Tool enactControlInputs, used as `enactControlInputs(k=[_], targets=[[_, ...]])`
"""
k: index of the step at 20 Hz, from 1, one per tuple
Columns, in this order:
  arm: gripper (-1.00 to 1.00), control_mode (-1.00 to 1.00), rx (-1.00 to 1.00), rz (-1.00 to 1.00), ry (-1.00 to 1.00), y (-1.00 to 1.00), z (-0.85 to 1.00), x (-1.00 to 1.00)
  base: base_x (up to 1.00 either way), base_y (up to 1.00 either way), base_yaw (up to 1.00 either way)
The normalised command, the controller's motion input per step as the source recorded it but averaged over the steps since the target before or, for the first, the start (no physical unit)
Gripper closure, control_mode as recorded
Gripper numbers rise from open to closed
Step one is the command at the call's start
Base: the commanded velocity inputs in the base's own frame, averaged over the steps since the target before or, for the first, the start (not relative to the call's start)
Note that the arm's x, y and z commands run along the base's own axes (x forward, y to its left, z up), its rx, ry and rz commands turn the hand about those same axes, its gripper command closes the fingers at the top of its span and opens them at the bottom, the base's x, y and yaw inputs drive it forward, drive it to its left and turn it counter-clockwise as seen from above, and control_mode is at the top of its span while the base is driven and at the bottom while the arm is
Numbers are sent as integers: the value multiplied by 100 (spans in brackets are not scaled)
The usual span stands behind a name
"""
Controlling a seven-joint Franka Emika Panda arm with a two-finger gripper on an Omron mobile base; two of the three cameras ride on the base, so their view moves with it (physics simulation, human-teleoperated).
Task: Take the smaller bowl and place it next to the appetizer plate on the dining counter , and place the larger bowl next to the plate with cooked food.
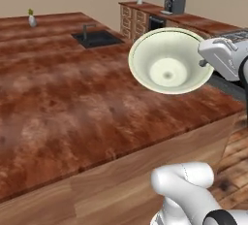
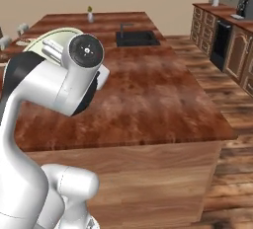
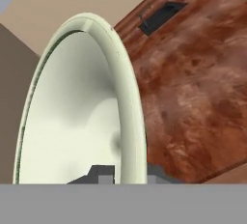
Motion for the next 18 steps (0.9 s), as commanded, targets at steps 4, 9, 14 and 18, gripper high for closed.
enactControlInputs(k=[4,9,14,18], targets=[[100,100,0,0,0,0,0,0,-49,100,3],[100,100,0,0,0,0,0,0,-37,100,12],[100,100,0,0,0,0,0,0,-36,100,17],[100,100,0,0,0,0,0,0,-26,100,14]])
